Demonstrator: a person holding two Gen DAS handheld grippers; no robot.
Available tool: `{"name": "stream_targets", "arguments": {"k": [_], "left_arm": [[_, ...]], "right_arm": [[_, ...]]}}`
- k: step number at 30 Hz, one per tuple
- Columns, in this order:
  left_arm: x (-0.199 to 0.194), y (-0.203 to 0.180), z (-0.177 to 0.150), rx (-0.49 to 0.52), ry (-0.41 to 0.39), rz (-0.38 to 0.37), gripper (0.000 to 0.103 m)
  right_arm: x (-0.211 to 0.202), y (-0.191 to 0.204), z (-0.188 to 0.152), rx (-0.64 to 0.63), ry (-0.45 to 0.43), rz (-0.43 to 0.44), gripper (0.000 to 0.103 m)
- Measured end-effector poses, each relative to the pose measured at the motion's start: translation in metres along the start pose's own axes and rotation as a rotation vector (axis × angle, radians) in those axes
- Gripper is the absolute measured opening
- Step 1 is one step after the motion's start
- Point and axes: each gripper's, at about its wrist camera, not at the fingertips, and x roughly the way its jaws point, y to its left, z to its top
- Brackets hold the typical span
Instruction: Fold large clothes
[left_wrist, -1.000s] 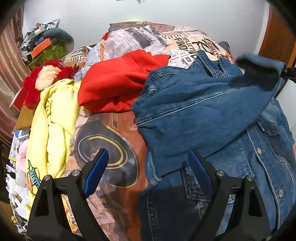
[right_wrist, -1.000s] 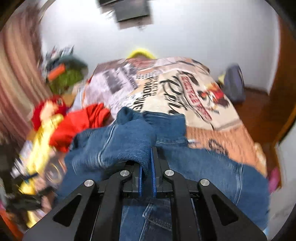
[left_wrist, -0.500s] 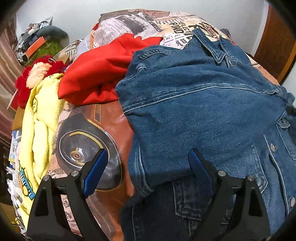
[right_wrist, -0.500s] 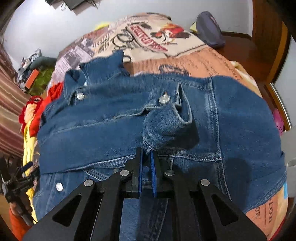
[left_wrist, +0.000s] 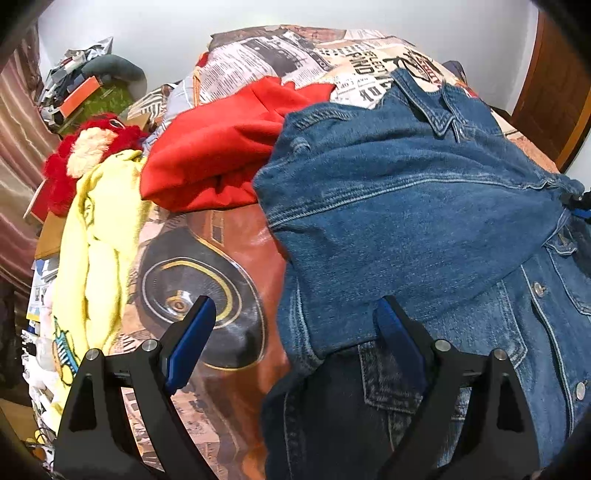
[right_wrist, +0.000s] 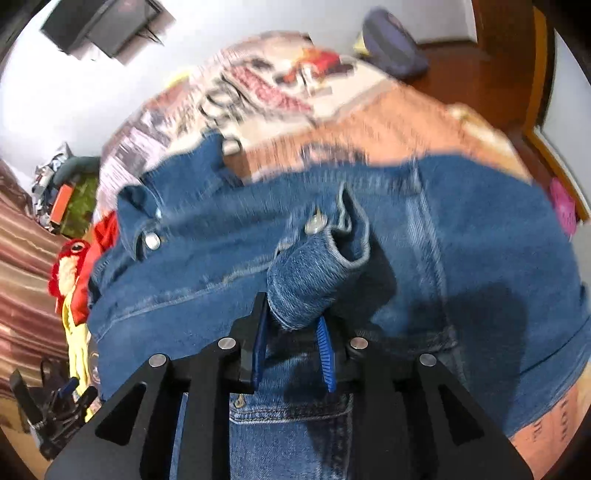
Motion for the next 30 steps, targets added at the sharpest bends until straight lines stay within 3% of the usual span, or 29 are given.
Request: {"name": "stream_targets", "arguments": {"k": [10, 14, 17, 20, 23, 30], "left_arm": [[-0.03, -0.011, 0.011, 0.0, -0.069, -0.071, 0.089], [-0.025, -0.025, 0.009, 0.037, -0.051, -0.072, 0.089], [-0.021, -0.031, 0.005, 0.046, -0.035, -0.087, 0.089], [-0.02, -0.035, 0.003, 0.056, -0.027, -0.09, 0.089], [-0.021, -0.038, 0.007, 0.069, -0.028, -0.093, 0.089], [-0.036, -0.059, 0.032, 0.094, -0.094, -0.128, 0.089]], "right_arm": [[-0.06, 0.02, -0.012, -0.104, -0.15, 0.03, 0.017], [-0.046, 0.007, -0.018, -0.08, -0.113, -0.004, 0.017], [-0.021, -0.013, -0.027, -0.042, -0.019, -0.027, 0.018], [-0.011, -0.025, -0.036, -0.022, 0.044, -0.053, 0.027], [-0.02, -0.03, -0.041, -0.014, 0.041, -0.073, 0.042], [-0.079, -0.059, -0.031, 0.029, -0.067, -0.109, 0.047]]}}
